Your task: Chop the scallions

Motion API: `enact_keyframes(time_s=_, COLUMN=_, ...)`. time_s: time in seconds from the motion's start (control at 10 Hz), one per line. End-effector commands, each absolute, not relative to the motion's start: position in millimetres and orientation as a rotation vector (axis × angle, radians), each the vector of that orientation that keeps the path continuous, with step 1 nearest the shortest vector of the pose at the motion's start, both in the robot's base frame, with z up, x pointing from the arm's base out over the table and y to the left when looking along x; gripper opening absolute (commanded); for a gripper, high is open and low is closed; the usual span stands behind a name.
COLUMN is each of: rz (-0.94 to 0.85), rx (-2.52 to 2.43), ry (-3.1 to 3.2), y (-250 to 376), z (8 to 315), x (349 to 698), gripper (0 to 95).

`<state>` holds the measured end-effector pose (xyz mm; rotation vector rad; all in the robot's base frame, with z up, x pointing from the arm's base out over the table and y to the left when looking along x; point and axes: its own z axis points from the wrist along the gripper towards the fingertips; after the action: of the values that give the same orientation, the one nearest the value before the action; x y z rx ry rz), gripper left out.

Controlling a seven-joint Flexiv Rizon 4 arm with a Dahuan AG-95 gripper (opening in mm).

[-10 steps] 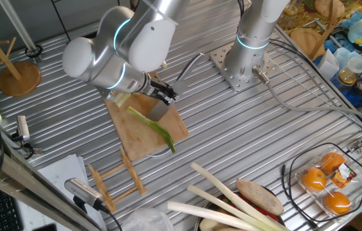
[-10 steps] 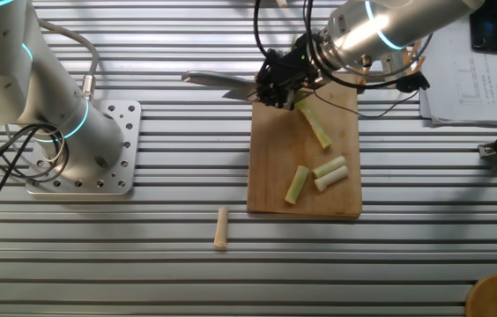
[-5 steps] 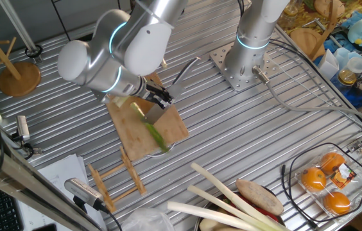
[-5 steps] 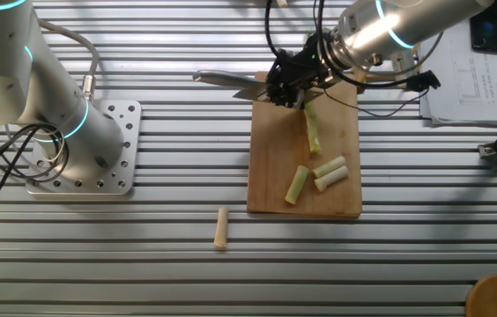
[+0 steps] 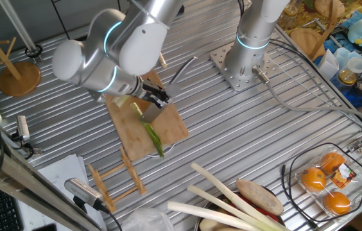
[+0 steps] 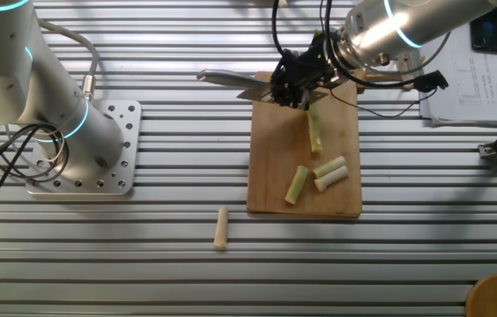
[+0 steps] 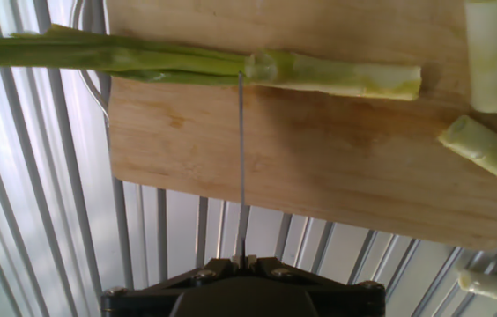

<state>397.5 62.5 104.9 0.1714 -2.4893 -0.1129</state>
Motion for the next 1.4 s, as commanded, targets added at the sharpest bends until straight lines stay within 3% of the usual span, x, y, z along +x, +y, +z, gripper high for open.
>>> enact_keyframes(time_s=0.1, rz=-0.114, rx=0.166, ry=-2.483, y=59, z=110, x=396, gripper=0.0)
enact_keyframes(time_s=0.7, rz=-0.198, rx=0.173, ry=-2.551, y=51, z=120, x=398, gripper=0.0)
enact_keyframes(time_s=1.4, rz=-0.179, rx=0.152, ry=-2.608, y=61, z=108, x=403, gripper=0.0)
